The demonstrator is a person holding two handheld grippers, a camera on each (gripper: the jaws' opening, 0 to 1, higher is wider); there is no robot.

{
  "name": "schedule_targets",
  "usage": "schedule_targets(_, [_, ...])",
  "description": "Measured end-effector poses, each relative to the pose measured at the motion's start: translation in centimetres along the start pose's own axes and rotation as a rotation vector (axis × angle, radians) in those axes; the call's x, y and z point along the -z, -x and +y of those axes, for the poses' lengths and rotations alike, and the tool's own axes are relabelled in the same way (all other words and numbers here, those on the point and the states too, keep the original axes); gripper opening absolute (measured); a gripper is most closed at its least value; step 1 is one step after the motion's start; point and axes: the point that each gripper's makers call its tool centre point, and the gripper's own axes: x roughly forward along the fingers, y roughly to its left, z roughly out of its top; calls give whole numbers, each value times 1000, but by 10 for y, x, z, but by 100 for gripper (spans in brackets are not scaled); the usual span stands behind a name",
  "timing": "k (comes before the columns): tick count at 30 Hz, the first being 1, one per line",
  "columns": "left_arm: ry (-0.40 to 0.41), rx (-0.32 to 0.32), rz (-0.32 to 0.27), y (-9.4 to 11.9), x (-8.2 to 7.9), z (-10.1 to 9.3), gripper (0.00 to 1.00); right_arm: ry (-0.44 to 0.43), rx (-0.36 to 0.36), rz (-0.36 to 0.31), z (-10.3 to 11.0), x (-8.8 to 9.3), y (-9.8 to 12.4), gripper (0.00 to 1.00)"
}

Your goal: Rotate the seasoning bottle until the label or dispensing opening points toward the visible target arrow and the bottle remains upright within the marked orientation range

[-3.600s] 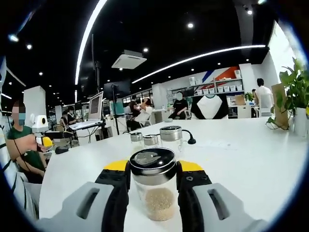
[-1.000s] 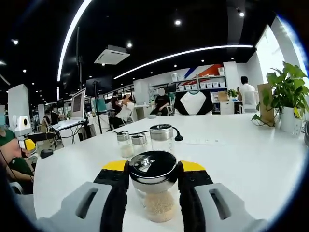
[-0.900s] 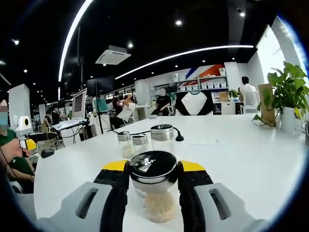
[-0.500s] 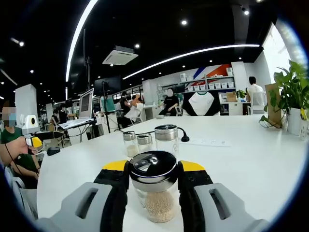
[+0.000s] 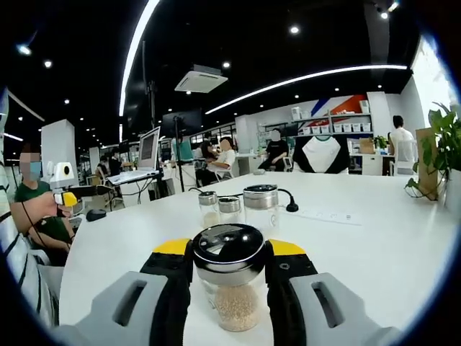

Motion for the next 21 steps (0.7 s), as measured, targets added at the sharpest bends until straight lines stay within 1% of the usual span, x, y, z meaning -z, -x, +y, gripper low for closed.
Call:
schedule_targets(3, [-4,2,4,-1,0,0,99,0,-40,-13,1,0,0,38])
schedule_targets(7, [-1,1,1,-1,-1,0,99,9,-66,-31,2,0,1,38])
schedule_targets(11, [-3,3,1,-1,-2,0,99,16,-97,-35,4,-1,0,38])
schedule_targets(19, [8,0,-7,-1,-2,1,99,9,-99,-37,4,-1,0,39])
schedule_targets(21, [10,1,-6,-1,-2,0,99,-25,-102,-43,3,-1,1,39])
